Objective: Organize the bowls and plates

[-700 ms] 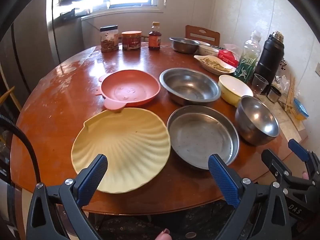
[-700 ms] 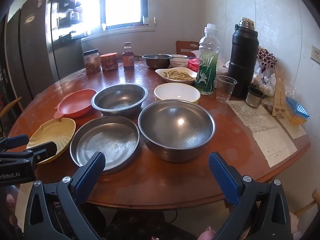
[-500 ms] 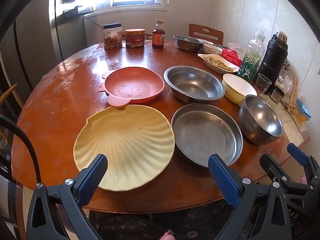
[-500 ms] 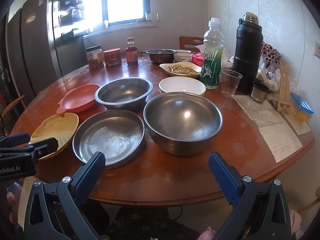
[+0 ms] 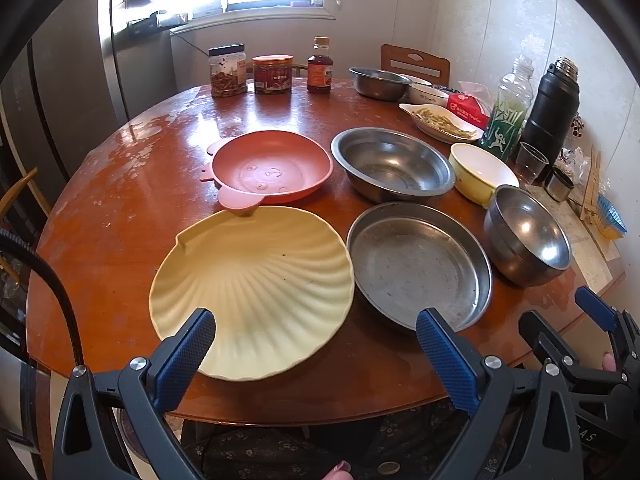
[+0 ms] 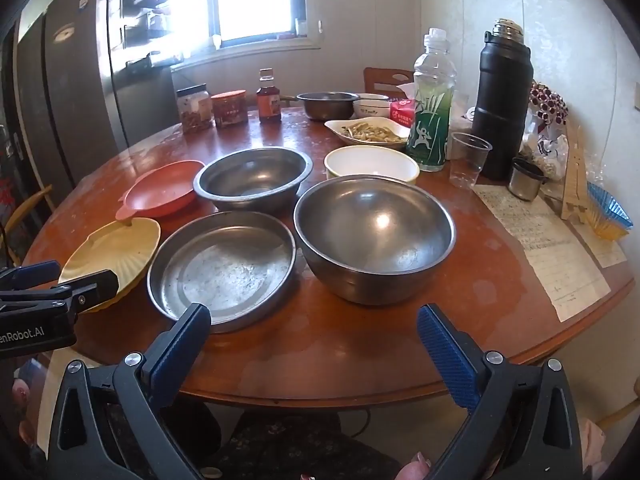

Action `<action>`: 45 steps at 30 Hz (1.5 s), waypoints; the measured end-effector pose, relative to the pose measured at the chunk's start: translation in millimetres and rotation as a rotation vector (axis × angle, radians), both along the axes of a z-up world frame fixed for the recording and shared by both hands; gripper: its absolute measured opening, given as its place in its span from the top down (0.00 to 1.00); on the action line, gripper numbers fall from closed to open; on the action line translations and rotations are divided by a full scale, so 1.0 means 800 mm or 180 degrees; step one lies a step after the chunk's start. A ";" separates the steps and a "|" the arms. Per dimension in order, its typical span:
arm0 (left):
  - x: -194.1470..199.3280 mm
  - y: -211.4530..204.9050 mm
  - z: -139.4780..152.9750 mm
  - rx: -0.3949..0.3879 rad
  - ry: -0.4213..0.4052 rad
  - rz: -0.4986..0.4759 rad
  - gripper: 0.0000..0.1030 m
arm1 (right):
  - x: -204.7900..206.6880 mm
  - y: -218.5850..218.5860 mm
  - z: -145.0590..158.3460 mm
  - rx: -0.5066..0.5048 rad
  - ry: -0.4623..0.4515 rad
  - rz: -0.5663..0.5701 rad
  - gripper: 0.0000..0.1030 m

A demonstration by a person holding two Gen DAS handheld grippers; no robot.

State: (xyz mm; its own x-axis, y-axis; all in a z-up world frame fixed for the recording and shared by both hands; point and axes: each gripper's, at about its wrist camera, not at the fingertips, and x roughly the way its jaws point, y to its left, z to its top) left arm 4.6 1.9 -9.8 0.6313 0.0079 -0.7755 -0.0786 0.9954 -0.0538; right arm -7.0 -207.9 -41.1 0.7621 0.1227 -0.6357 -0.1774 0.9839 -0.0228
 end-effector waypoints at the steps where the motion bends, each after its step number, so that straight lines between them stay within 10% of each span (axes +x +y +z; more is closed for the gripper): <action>1: -0.002 0.002 -0.002 -0.0013 -0.0007 -0.0017 0.02 | 0.000 0.000 0.000 -0.0004 0.0003 0.0004 0.00; 45: 0.000 0.004 -0.003 0.0005 0.0031 -0.0038 0.02 | 0.004 -0.005 0.000 0.0001 0.0022 0.0003 0.00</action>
